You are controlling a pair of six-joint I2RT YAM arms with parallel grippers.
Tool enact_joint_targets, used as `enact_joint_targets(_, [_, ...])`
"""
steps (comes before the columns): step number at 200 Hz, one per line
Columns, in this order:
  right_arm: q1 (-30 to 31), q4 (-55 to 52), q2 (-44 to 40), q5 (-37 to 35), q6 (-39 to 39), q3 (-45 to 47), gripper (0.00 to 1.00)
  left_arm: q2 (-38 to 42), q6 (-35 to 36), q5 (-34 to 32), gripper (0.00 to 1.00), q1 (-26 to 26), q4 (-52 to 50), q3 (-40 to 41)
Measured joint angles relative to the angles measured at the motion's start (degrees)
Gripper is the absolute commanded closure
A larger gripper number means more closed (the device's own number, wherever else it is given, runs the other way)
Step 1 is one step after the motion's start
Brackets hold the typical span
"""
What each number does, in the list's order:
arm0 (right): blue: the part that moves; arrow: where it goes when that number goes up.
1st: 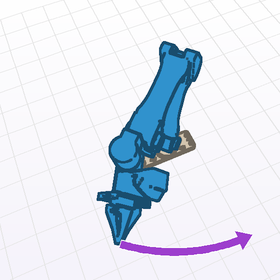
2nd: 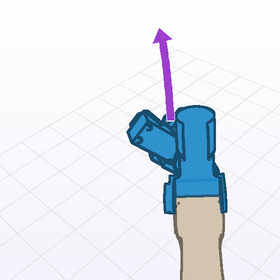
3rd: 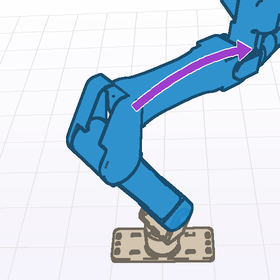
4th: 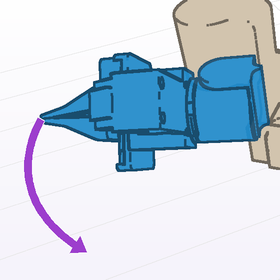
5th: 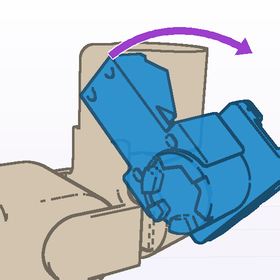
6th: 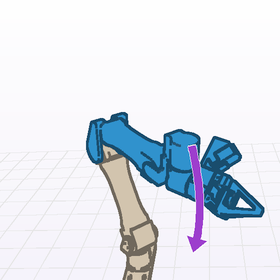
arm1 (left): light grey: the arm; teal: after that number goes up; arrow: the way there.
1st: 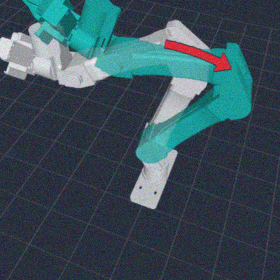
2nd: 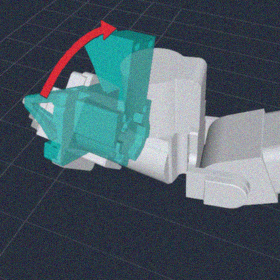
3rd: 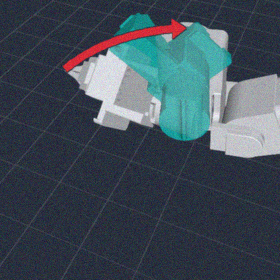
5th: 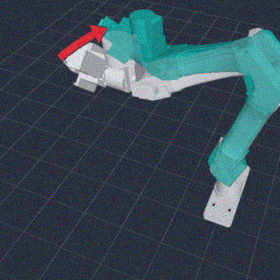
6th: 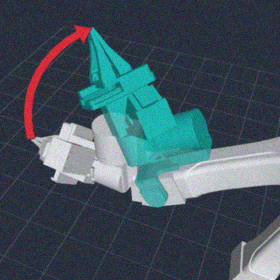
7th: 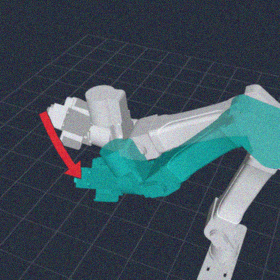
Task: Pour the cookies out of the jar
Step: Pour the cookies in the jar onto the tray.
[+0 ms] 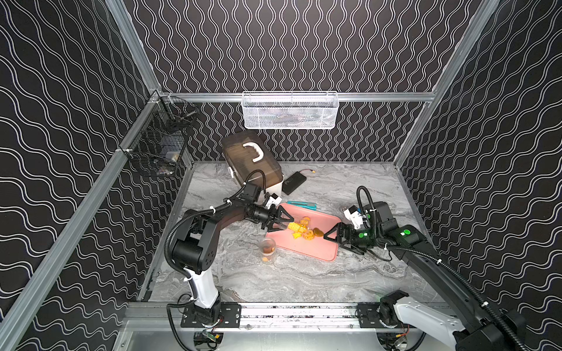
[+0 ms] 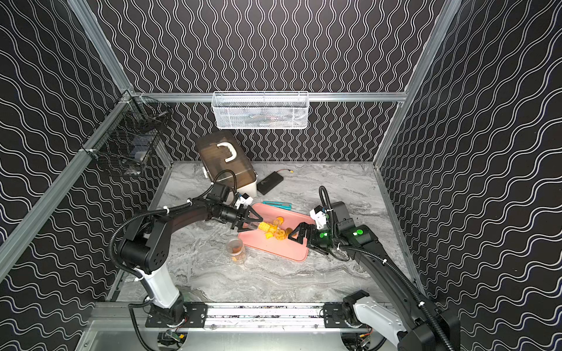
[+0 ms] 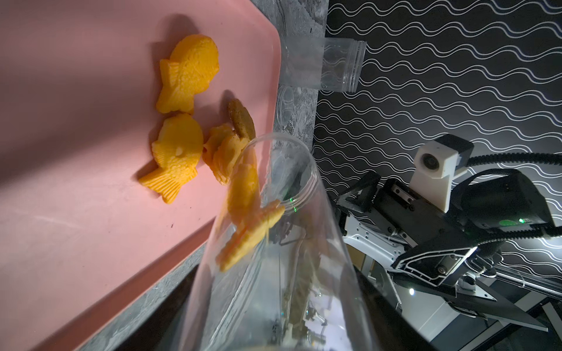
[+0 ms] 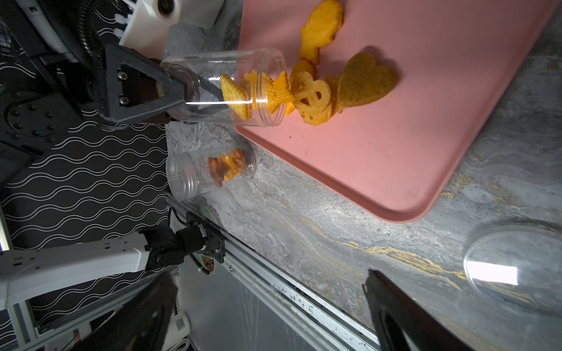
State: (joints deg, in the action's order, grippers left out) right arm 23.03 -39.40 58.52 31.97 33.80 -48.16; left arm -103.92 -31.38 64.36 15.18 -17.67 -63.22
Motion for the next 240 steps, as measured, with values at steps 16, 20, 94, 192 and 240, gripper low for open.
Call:
enact_joint_targets(16, [0.0,-0.1,-0.1,-0.1,0.0,-0.2,0.0,0.0,1.4,-0.7,0.3,0.4,-2.1,-0.7])
enact_joint_targets(20, [0.0,-0.2,-0.1,-0.2,0.0,-0.2,0.0,0.0,1.8,-1.2,0.3,0.4,-3.0,-1.0])
enact_joint_targets(94, [0.0,-0.2,-0.1,-0.4,0.0,-0.2,0.0,0.8,6.3,-5.7,0.3,-2.1,-9.1,-2.4])
enact_joint_targets(192, [0.0,-0.2,0.2,-0.4,0.0,-0.7,0.0,2.9,6.3,-6.3,0.3,-4.0,-8.0,-1.8])
enact_joint_targets(240, [0.0,-0.2,0.4,-0.4,0.0,-0.8,0.0,3.5,5.1,-5.9,0.3,-4.5,-5.2,-1.2])
